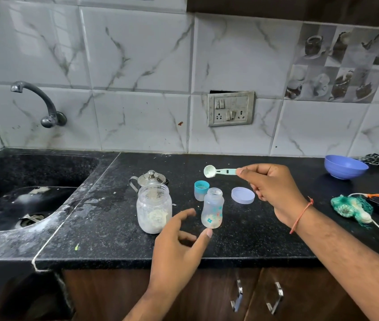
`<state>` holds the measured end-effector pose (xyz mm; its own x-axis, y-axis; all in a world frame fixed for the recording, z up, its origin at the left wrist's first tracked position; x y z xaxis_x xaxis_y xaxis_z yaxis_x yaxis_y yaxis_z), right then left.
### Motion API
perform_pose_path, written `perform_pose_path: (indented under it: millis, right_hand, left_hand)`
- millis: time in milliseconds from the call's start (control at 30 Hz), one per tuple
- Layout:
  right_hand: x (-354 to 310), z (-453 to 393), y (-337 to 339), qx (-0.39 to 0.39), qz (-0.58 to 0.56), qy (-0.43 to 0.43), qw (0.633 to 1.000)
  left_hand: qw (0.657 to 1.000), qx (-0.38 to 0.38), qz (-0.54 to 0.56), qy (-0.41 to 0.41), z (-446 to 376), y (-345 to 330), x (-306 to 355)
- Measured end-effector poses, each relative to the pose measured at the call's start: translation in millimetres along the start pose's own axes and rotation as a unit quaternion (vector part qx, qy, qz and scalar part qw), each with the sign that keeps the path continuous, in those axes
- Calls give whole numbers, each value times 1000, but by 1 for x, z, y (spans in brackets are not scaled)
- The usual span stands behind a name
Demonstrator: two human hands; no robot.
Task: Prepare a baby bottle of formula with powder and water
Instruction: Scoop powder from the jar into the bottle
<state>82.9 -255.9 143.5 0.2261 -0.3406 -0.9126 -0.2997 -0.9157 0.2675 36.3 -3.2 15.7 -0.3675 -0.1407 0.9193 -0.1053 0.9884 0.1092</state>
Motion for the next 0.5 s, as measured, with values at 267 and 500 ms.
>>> perform_pose_path:
  millis: [267,500]
  right_hand:
    - [-25,2,-57,-85,3,-4,996]
    - [-37,-4,-111,-132,36,21,990]
  left_hand:
    - [966,158,-130,-158,-34,113,22]
    - [998,-6,-70,0,-71,106,-37]
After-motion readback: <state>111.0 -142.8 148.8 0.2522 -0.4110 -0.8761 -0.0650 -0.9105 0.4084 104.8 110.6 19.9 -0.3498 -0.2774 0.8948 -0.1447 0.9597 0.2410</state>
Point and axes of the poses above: each hand's wrist, its own z-axis away from the middle knuckle, its own y-axis out of the back of the hand, x = y × z, the point moved 10 cm from there along -z, towards the middle knuckle, and after that the axes turned 5 degrees about z, right-handed, at the moved point
